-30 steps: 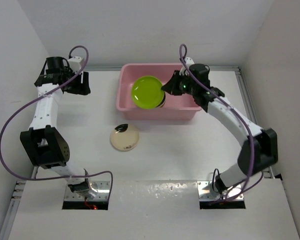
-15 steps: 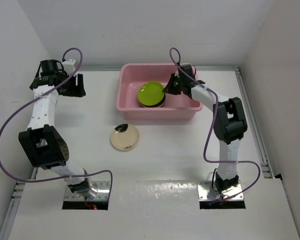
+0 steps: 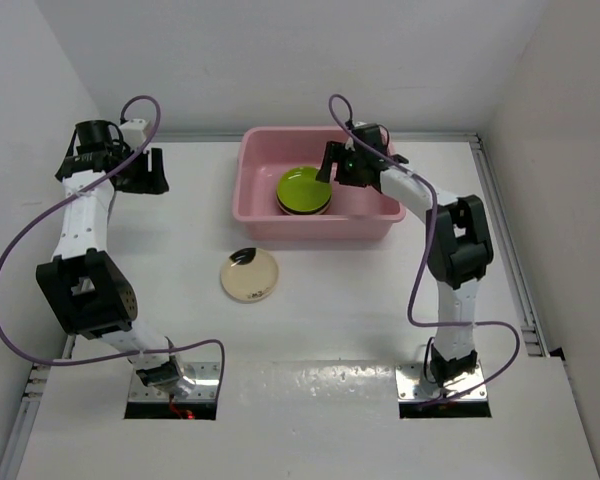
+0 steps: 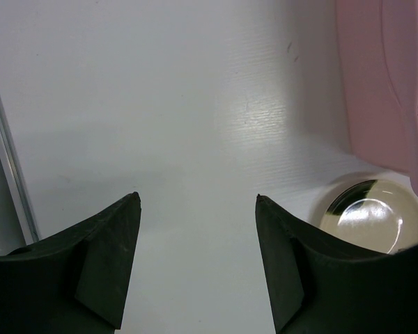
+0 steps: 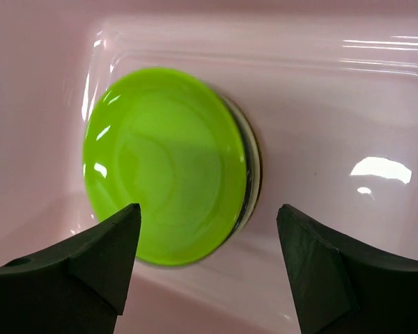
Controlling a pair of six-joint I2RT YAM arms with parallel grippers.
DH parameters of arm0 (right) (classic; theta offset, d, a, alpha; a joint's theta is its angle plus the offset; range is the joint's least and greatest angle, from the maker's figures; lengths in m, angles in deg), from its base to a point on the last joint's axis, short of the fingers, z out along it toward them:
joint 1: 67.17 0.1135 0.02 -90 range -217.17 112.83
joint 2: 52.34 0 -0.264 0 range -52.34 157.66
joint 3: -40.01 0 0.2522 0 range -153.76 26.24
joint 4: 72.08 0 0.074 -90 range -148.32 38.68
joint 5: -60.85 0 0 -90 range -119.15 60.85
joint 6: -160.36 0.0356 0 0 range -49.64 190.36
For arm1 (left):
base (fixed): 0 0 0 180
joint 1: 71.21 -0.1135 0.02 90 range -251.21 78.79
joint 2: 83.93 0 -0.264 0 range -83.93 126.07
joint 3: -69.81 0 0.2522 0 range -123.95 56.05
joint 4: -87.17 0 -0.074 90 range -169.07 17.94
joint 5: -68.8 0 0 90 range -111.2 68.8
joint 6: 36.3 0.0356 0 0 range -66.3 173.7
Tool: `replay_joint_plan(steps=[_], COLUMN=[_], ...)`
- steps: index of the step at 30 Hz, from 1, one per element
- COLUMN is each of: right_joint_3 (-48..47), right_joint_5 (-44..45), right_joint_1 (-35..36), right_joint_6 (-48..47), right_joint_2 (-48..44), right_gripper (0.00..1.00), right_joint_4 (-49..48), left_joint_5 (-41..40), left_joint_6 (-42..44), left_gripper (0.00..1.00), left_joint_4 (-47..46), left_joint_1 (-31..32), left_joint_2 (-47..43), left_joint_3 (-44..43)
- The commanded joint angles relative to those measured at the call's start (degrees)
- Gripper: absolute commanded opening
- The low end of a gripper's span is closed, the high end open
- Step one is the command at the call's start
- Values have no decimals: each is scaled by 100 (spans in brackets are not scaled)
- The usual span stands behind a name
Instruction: Place the plates into the plastic bin on the countertop
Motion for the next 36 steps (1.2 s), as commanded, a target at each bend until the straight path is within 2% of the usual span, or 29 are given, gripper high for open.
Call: replay_joint_plan(steps=[1, 4, 5, 6, 8, 9, 11, 12, 19, 25, 30, 36], right_joint_3=[-225, 545, 1027, 1267, 2268, 3237, 3745, 4165, 4801, 4961, 4803, 4328], right_joint_5=[627, 1338, 1437, 1508, 1334, 1315, 1419, 1612, 1534, 2448, 2361, 2800], right_joint_1=[333, 860, 1288, 1396, 1809, 2220, 2521, 2888, 3611, 3937, 3955, 3938], right_joint_6=[-864, -901, -787, -403, 633, 829, 1286, 1419, 2796, 3757, 3942, 3715], right_joint_2=[-959, -2162, -2332, -2734, -3322, -3422, -3563, -3581, -2967, -2351, -1675, -1165], right_gripper=[78, 78, 75, 72, 65, 61, 58, 58, 58, 55, 54, 43], right_joint_4=[161, -49, -85, -181, -994, -1304, -2175, -2595, -3522, -3460, -3689, -3259], left_joint_5=[70, 69, 8, 8, 8, 8, 8, 60, -45, 8, 60, 7], left_joint_6=[-59, -6, -6, -6, -67, -68, -121, -121, -323, -323, -270, -156], left_gripper=[69, 69, 69, 69, 69, 69, 68, 68, 68, 68, 68, 68], left_joint_4=[-130, -130, -130, -130, -130, -130, -182, -183, -235, -288, -227, -104], left_joint_1=[-65, -126, -126, -126, -179, -231, -284, -285, -390, -390, -390, -285], left_joint_2=[-5, -137, -137, -189, -242, -243, -304, -356, -1366, -2071, -2360, -2361], left_joint_3=[-67, -67, -67, -67, -14, -14, 170, 249, 917, 1120, 1242, 1190])
